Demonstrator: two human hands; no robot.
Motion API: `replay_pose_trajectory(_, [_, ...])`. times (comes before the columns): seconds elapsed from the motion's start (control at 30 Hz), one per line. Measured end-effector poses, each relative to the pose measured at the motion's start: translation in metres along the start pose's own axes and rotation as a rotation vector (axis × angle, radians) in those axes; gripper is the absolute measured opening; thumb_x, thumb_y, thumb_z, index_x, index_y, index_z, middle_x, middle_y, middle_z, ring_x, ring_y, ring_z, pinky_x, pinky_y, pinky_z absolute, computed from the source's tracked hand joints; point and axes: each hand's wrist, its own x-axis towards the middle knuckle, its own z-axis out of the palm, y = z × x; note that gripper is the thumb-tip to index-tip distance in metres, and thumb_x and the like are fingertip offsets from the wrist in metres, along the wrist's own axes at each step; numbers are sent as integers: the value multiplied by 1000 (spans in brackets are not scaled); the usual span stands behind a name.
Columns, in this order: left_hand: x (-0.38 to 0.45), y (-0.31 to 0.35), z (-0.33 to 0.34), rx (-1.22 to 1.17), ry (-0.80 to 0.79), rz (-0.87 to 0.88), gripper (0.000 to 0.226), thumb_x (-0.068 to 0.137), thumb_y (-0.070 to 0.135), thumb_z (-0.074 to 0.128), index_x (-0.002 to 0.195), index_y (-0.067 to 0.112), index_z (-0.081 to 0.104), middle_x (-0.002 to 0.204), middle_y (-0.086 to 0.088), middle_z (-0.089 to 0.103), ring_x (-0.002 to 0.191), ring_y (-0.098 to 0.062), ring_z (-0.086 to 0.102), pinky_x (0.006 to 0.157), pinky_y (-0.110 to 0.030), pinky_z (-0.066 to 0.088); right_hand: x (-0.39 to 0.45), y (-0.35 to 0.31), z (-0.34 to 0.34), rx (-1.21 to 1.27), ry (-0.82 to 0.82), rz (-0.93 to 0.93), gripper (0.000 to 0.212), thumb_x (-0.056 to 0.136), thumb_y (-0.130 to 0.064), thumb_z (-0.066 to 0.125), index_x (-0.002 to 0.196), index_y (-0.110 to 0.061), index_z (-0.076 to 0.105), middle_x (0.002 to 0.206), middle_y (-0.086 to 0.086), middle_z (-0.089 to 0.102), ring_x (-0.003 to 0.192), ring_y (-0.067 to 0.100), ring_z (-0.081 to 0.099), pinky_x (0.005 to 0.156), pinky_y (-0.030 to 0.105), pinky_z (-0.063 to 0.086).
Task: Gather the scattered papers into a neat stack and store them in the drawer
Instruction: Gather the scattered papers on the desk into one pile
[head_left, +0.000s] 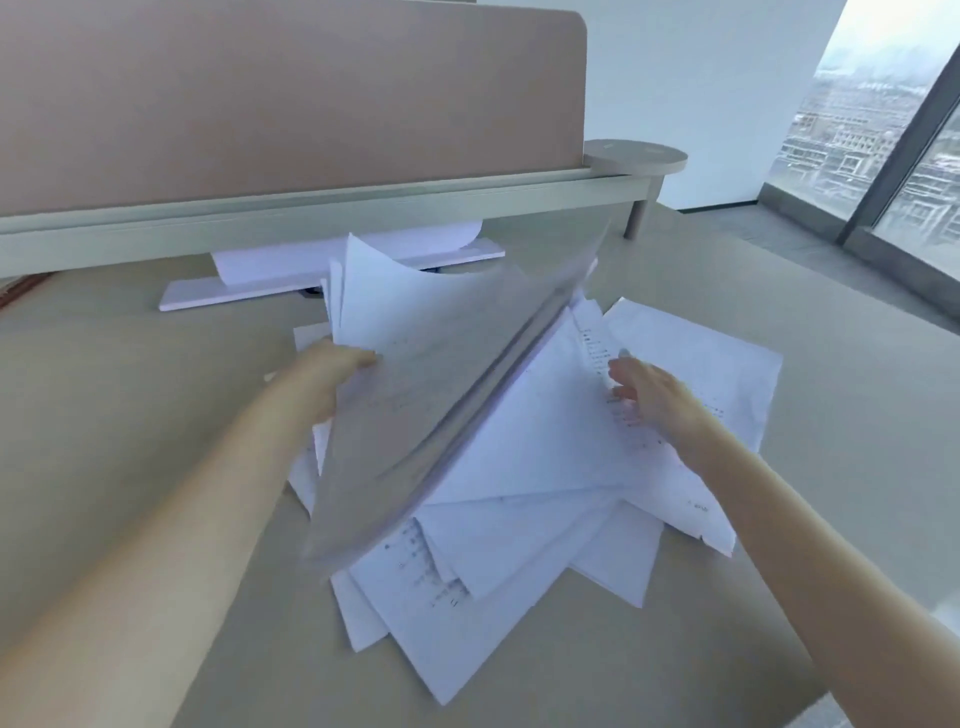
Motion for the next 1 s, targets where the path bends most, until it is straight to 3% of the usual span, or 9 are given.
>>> replay_pose_trajectory(0.1, [-2, -13, 17, 350, 71, 163, 14, 88, 2, 50, 97, 11, 54, 69, -2, 50, 57, -18, 43, 53, -23, 33, 12, -9, -16, 364, -92, 201, 42, 95, -37, 44, 123, -7, 51, 128, 9, 55, 82, 21, 63, 86, 36, 48])
replay_pose_trajectory(0.17, [-1, -17, 21, 358, 105, 200, 18, 85, 4, 49, 102, 10, 55, 74, -4, 53, 55, -16, 42, 50, -23, 30, 20, -11, -20, 498, -180, 295, 44, 93, -37, 49, 124, -7, 47, 121, 7, 55, 80, 23, 63, 71, 32, 52])
replay_pose_trajectory(0.27, [6, -11, 19, 220, 70, 119, 39, 78, 13, 58, 116, 5, 52, 101, -14, 60, 70, -22, 53, 62, -25, 41, 28, -13, -16, 418, -201, 303, 39, 89, -37, 56, 114, -9, 51, 108, 3, 58, 75, 18, 62, 59, 26, 52])
replay_pose_trajectory(0.4, [6, 0, 25, -62, -86, -24, 43, 85, 10, 60, 126, 0, 53, 117, -17, 62, 100, -29, 60, 92, -42, 46, 31, -22, -9, 275, -174, 234, 22, 86, -31, 59, 86, -9, 59, 84, 6, 64, 59, 14, 57, 60, 23, 41])
replay_pose_trajectory(0.53, [-7, 1, 41, -84, -256, -107, 32, 93, 17, 54, 122, 5, 59, 95, -10, 66, 81, -24, 62, 74, -30, 49, 25, -24, -4, 116, -229, 141, 27, 85, -26, 61, 99, -5, 69, 85, 7, 74, 73, 25, 69, 69, 31, 53])
replay_pose_trajectory(0.73, [-5, 3, 57, 52, -249, -19, 63, 85, 44, 59, 137, 11, 47, 140, 0, 51, 124, -20, 50, 106, -35, 38, 27, -18, -18, 111, -311, 52, 16, 88, 0, 54, 97, -7, 65, 94, 9, 71, 72, 22, 70, 64, 30, 59])
replay_pose_trajectory(0.8, [-5, 3, 61, 207, -227, 78, 72, 86, 53, 51, 145, 16, 33, 150, 0, 38, 128, -18, 43, 107, -36, 34, 34, -15, -39, 161, -295, 50, 26, 88, 8, 48, 111, 0, 58, 99, 13, 69, 73, 24, 70, 64, 32, 60])
replay_pose_trajectory(0.9, [-5, -2, 51, 544, -72, 297, 59, 94, 47, 40, 145, 21, 30, 150, -2, 37, 125, -21, 43, 94, -34, 43, 41, -14, -77, 245, -220, 49, 28, 88, 12, 41, 111, 3, 54, 71, 5, 75, 57, 18, 71, 52, 29, 59])
replay_pose_trajectory(1.0, [4, -17, 35, 850, -1, 267, 64, 96, 48, 33, 150, 16, 19, 157, -9, 23, 140, -31, 27, 109, -43, 35, 46, -10, -106, 279, -113, 59, 29, 89, 12, 41, 113, 2, 51, 62, 2, 74, 51, 17, 70, 45, 28, 56])
